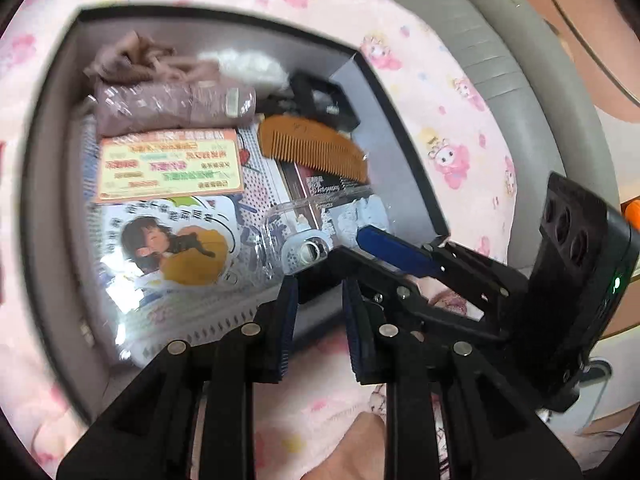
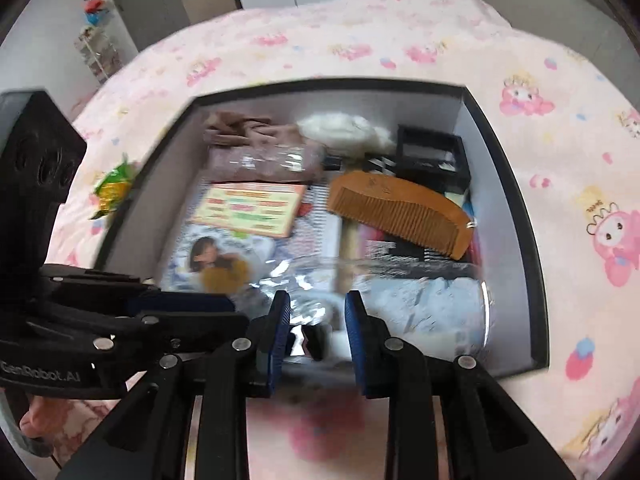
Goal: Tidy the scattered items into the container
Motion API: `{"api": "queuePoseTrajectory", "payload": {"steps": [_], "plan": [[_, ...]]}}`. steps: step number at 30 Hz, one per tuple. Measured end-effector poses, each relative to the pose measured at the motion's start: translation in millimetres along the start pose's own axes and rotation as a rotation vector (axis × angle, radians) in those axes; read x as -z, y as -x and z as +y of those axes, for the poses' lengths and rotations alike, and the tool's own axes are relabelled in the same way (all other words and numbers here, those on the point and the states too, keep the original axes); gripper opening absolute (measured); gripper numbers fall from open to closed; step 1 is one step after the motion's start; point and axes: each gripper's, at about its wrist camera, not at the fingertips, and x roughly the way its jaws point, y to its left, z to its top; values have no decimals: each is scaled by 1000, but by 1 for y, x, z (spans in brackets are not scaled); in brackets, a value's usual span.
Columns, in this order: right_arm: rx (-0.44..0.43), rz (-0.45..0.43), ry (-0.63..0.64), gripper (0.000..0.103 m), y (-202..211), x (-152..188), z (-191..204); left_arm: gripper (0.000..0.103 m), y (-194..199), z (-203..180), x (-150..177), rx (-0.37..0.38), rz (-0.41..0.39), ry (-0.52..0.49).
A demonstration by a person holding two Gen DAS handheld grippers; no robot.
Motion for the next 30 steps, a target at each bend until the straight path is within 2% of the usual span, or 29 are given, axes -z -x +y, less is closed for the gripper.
{"api": "queuePoseTrajectory", "payload": {"steps": [3, 8, 12, 23, 25, 28, 30], "plan": [[-30, -29, 1, 26, 17, 2, 16, 21, 23, -17, 8, -66, -39, -40], [-74, -97, 7, 26, 47, 5, 41, 25, 66, -38, 23, -125, -116, -97], [-108, -127, 35, 26, 67, 11, 59, 26, 91, -44, 42, -163, -182, -103], [-188, -138, 194, 26, 71, 6, 144, 26, 159, -2, 80, -234, -286, -13], [-214, -133, 212, 26, 67, 1, 159, 27, 171, 14, 85, -233, -319, 34], [-310, -103, 182, 26, 51, -16, 176, 35, 190, 54, 91, -205, -407, 212], [-318, -77, 159, 26, 36, -26, 185, 36, 196, 84, 89, -236, -428, 301]]}}
